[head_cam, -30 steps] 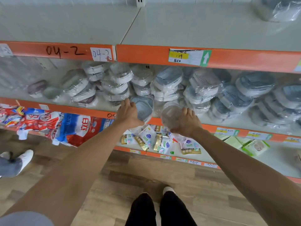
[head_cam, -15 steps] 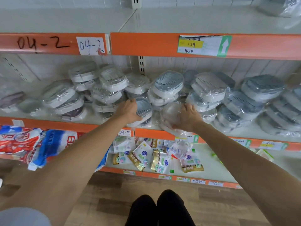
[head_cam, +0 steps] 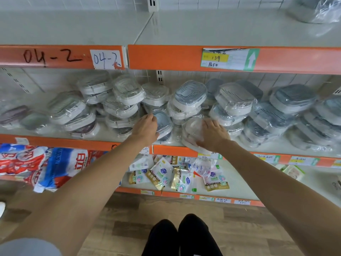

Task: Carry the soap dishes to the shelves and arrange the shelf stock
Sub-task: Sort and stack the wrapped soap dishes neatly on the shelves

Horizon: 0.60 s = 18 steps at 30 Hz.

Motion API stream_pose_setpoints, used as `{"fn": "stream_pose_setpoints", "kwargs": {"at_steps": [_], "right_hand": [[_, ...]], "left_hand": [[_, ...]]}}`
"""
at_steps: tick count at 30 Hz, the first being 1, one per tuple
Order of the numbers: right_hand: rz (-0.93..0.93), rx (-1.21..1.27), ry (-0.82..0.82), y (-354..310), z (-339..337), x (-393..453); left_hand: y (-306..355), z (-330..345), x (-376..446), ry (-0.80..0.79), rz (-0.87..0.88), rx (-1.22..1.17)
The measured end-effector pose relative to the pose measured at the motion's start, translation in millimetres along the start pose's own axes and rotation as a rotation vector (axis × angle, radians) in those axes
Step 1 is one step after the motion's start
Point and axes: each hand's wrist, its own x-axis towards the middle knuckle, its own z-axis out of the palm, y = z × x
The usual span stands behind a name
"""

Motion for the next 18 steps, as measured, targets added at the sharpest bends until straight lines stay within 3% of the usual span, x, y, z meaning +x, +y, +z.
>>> {"fn": "stream_pose_setpoints", "kwargs": {"at_steps": [9, 18], "right_hand": [[-0.056, -0.054, -0.049, -5, -36, -37], [-0.092, 0.065, -0.228, -10, -99, -102]], "left_hand": [[3, -48, -31, -0.147, 0.078, 0.021], [21, -107, -65, -0.334, 0.233, 0.006]]}}
